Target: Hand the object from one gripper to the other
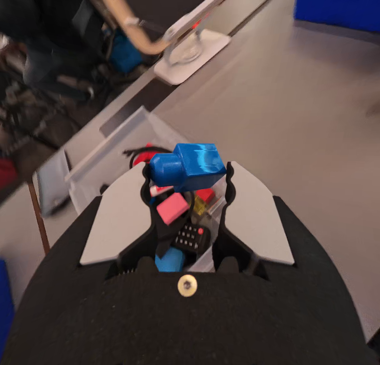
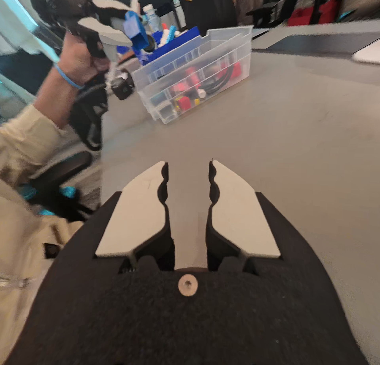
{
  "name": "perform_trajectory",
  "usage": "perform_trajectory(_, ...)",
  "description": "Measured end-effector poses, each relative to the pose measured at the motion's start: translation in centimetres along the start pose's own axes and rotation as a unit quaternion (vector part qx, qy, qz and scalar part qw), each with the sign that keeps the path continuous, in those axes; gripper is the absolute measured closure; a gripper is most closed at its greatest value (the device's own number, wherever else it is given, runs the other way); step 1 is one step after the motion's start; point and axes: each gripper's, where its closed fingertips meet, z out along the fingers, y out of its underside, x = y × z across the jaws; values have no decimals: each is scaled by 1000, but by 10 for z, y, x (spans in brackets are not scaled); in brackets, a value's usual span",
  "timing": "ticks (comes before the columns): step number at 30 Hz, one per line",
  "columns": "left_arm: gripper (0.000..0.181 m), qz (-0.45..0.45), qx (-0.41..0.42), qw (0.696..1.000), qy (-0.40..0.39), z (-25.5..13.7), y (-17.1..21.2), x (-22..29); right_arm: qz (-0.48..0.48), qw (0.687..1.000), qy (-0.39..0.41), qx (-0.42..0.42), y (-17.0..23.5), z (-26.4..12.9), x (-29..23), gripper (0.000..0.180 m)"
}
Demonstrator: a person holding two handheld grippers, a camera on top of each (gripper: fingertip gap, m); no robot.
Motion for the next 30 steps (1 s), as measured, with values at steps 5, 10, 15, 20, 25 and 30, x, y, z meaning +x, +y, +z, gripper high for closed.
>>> perform_trajectory(5, 110, 183, 11, 979, 84, 25, -68, 80, 126, 982, -140, -14, -36, 24, -9, 141)
perform_trajectory(10, 110, 287, 25, 942, 173, 48, -109, 151, 137, 957, -253, -27, -71, 55, -28, 115)
perform_trajectory(15, 110, 319, 42, 923, 212, 62, -129, 188, 135, 934, -330, 3, -91, 63, -50, 117)
perform_trajectory(20, 110, 300, 50, 927, 218, 77, -130, 197, 118, 938, -324, 25, -89, 56, -49, 143)
perform_trajectory(25, 104, 262, 48, 940, 212, 83, -122, 202, 113, 948, -296, 17, -82, 55, -41, 143)
perform_trajectory(30, 112, 192, 55, 948, 249, 70, -115, 199, 92, 957, -276, -1, -77, 55, -38, 144)
